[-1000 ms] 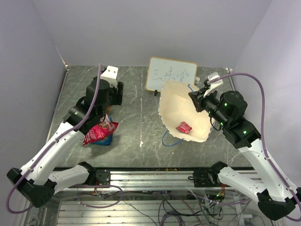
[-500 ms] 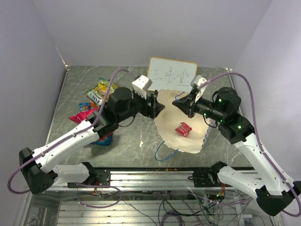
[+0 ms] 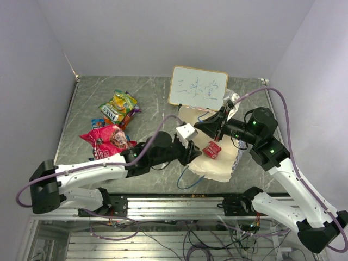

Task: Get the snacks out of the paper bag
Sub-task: Take out the snack from the paper bag, then place the snack at the center of the board.

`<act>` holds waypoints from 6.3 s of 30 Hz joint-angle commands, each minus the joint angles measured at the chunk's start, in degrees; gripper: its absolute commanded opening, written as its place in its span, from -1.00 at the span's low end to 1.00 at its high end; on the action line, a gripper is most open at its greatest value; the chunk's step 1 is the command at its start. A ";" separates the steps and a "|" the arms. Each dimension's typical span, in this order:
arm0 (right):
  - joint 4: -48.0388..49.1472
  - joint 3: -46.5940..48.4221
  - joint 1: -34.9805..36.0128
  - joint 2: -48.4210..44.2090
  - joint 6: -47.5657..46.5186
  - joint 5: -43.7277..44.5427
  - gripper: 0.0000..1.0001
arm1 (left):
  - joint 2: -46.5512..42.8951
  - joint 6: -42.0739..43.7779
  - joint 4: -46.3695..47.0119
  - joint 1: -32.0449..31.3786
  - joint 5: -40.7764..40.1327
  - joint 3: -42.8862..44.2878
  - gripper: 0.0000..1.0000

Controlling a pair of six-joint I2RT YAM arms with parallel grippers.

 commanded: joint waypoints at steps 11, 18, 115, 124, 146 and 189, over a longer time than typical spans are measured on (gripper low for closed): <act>-3.84 7.06 0.08 -0.36 -0.80 12.44 -1.00 | 26.71 12.44 22.44 -6.74 -13.90 2.66 -0.46; -7.05 9.81 0.07 0.68 -4.08 13.32 -1.00 | 37.83 14.22 23.70 -6.66 -22.89 8.61 0.13; -7.26 15.35 0.08 3.75 -5.26 23.60 -1.00 | 56.43 -0.29 -19.36 1.60 -26.40 40.92 -0.10; -7.29 15.62 0.07 4.31 -5.66 27.07 -1.00 | 48.52 3.28 -19.17 1.60 -18.93 39.15 -0.42; -5.83 15.39 0.07 7.16 -7.77 37.19 -1.00 | 19.88 10.82 -21.96 1.97 11.88 33.76 -0.86; -11.20 17.08 0.07 5.79 -5.49 38.94 -1.00 | 24.62 -2.36 -38.79 52.49 -15.42 32.78 -0.86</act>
